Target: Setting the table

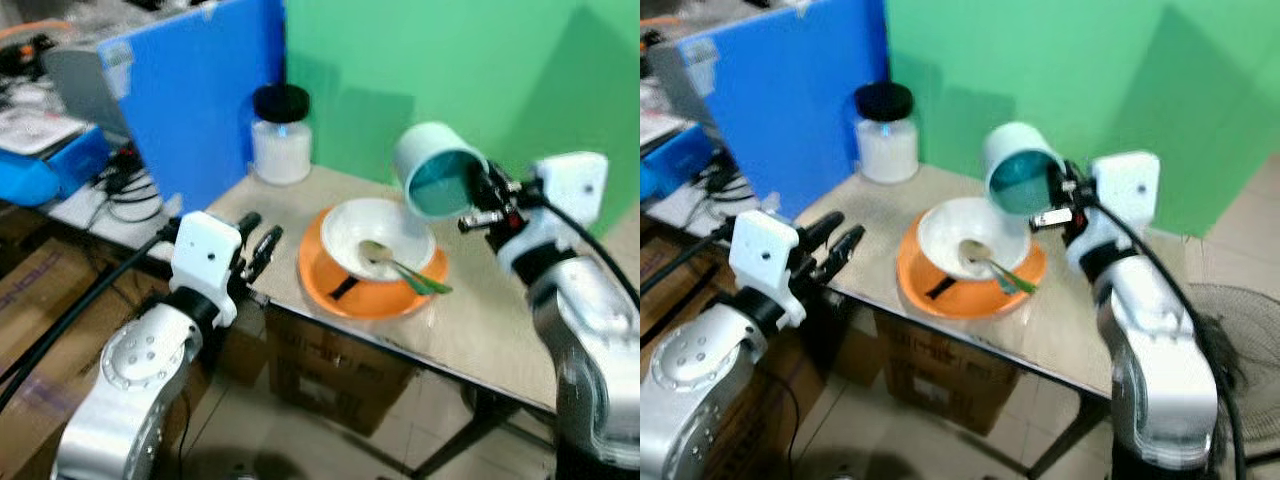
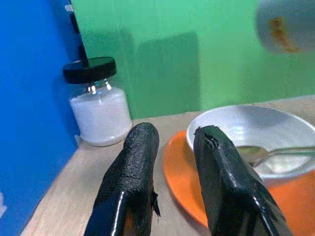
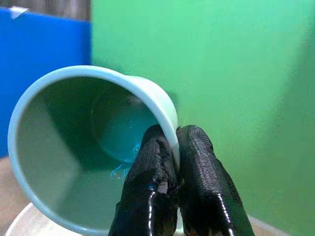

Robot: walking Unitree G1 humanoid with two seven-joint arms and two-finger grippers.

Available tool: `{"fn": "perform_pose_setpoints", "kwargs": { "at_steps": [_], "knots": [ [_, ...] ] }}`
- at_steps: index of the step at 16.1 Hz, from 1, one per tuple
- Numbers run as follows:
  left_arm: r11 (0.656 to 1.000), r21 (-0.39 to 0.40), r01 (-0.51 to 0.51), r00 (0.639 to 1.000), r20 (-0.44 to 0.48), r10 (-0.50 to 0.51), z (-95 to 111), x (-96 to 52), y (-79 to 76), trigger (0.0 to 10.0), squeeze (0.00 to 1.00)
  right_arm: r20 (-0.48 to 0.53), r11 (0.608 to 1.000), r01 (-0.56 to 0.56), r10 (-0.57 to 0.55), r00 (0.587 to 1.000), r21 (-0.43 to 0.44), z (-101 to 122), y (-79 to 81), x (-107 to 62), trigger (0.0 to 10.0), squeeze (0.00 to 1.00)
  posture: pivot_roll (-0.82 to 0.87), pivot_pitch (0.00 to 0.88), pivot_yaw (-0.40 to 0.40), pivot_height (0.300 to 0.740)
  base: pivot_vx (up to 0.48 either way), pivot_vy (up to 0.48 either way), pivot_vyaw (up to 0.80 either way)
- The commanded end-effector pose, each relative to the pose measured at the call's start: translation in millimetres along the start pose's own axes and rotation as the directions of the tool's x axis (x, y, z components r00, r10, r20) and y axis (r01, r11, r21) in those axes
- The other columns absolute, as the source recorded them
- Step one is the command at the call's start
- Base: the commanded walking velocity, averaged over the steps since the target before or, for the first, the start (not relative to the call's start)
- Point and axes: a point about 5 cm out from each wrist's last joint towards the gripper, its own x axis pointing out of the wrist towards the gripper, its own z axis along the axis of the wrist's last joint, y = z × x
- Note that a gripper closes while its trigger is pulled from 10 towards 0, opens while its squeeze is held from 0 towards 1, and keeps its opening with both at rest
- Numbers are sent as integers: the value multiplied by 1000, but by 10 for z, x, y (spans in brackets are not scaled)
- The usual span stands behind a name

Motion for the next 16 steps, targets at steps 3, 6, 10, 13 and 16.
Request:
{"fn": "perform_pose_setpoints", "kwargs": {
  "at_steps": [3,6,10,13,16],
  "knots": [
    [999,3,-32,999,19,31,24,4,-53,10000,0,12,996,89,-90,996,17,19,-53,-124,10000,0,140,0,-19,740,0,0,-800],
    [999,17,-43,999,12,43,8,58,-40,10000,0,-32,989,146,-146,989,-19,-34,-94,-140,10000,0,127,0,-17,740,0,0,-800],
    [999,20,-48,999,9,47,-1,111,-44,10000,0,-67,990,139,-137,988,30,-68,-7,-122,10000,0,116,0,-14,740,0,0,-800],
    [997,31,-74,997,0,74,-25,104,-5,10000,0,-108,984,173,-168,980,36,-146,3,-117,10000,0,119,0,-14,740,0,0,-788],
    [997,24,-70,997,12,70,5,113,-6,10000,0,-117,984,175,-169,979,44,-153,11,-115,10000,0,120,0,-18,740,0,0,-779]
  ]
}}
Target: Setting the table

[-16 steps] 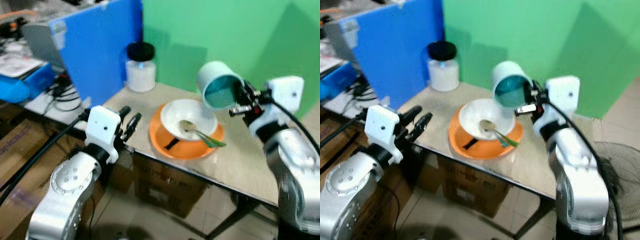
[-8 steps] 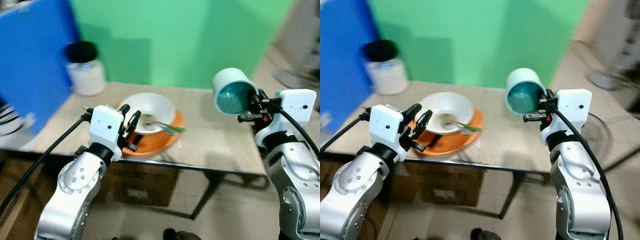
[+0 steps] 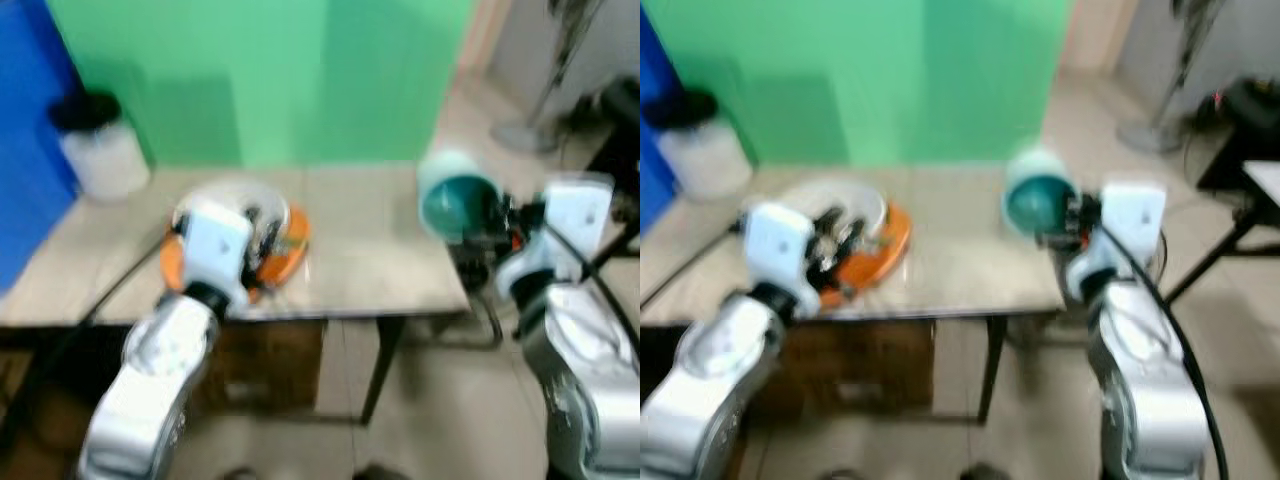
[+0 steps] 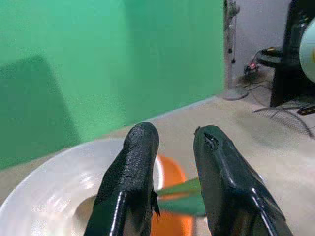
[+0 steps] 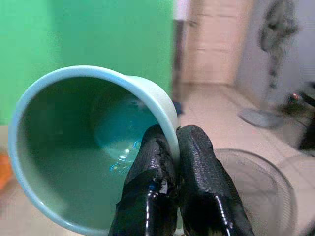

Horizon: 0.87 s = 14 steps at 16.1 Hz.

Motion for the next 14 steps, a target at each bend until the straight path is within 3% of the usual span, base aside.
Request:
{"fn": "perform_pose_setpoints", "kwargs": {
  "at_steps": [1,5,7,10,14],
  "knots": [
    [1000,14,-19,1000,15,19,43,-19,53,10000,0,35,1000,-22,22,999,14,79,56,-4,10000,0,120,0,-21,740,0,0,-781],
    [1000,2,-30,999,33,30,69,17,79,10000,0,-17,1000,-20,20,1000,0,9,67,-6,10000,0,114,0,-19,740,0,0,-781],
    [999,-21,-31,999,19,31,42,9,72,10000,0,-58,999,45,-45,997,-4,-57,-23,-14,10000,0,107,0,-17,740,0,0,-781],
    [997,-56,-45,999,7,45,17,17,60,10000,0,-67,995,96,-96,993,-16,-73,-115,-26,10000,0,99,0,-8,740,0,0,-781],
    [996,-79,-40,999,7,40,-18,64,24,10000,0,-64,994,89,-94,994,-66,-38,-103,-71,10000,0,54,0,7,740,0,0,-781]
  ]
}}
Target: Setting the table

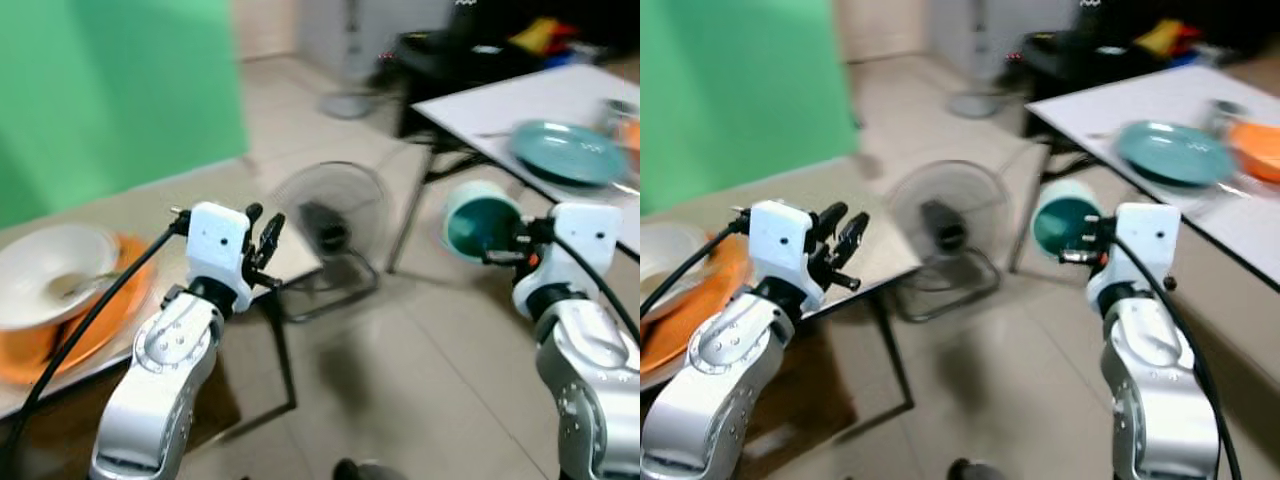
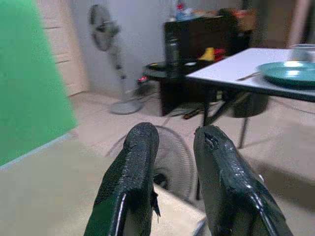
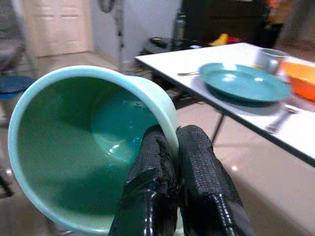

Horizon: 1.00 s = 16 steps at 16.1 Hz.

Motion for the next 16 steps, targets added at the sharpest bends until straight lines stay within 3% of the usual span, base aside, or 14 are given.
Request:
{"fn": "perform_pose_setpoints", "kwargs": {
  "at_steps": [1,10,13,16],
  "knots": [
    [1000,1,-8,1000,4,8,-5,5,7,10000,0,22,1000,-1,1,1000,-4,58,15,-31,10000,0,51,0,6,740,0,0,-781],
    [999,26,-42,999,-16,42,-98,5,60,10000,0,-50,999,-2,0,999,-34,-30,16,-38,10000,0,54,0,10,740,0,0,-784],
    [994,44,-105,994,-24,106,-111,12,134,10000,0,-71,1000,-7,7,997,-3,-72,35,-45,10000,0,74,0,4,740,0,0,-788],
    [995,65,-72,997,-32,75,-152,-87,126,10000,0,-83,1000,1,0,997,13,-107,64,-36,10000,0,83,0,-4,740,0,0,-788]
  ]
}}
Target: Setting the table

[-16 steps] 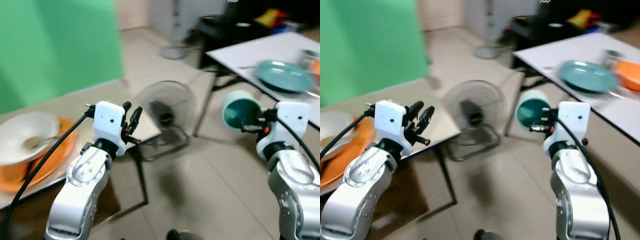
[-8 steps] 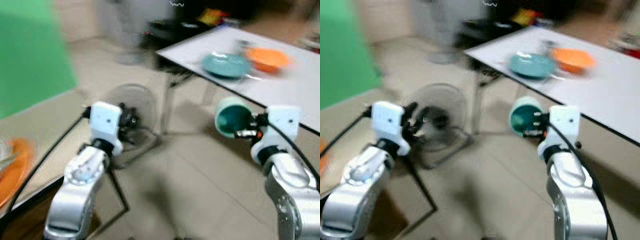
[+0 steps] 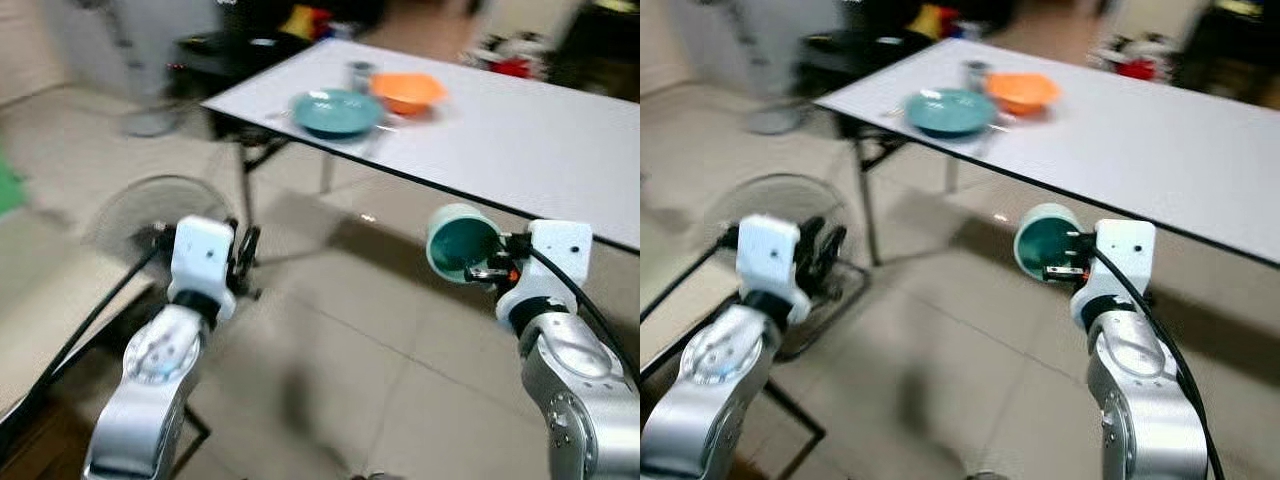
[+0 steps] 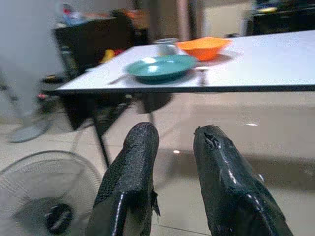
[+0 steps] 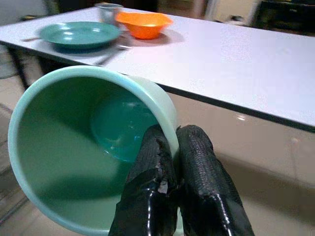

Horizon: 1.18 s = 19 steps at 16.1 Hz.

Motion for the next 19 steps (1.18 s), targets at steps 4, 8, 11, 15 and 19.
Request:
{"fn": "perform_pose_setpoints", "kwargs": {
  "at_steps": [4,8,11,15,19],
  "knots": [
    [1000,-4,29,998,51,-29,95,26,-22,10000,0,16,1000,23,-23,1000,-15,44,-53,10,10000,0,74,0,2,740,0,0,-784],
    [998,-16,68,996,66,-66,124,55,-61,10000,0,30,999,41,-40,999,-17,70,-70,15,10000,0,64,0,12,740,128,0,-583],
    [997,-17,74,996,56,-73,92,64,-52,10000,0,40,999,33,-32,999,-17,85,-51,9,10000,0,57,0,17,740,257,0,0],
    [997,-20,73,995,63,-71,101,69,-33,10000,0,49,1000,2,-1,999,-21,111,-7,59,10000,0,71,0,2,740,296,0,0],
    [997,-23,71,995,67,-70,105,68,-16,10000,0,32,1000,-23,23,999,-21,84,38,68,10000,0,79,0,-4,740,348,0,-109]
  ]
}}
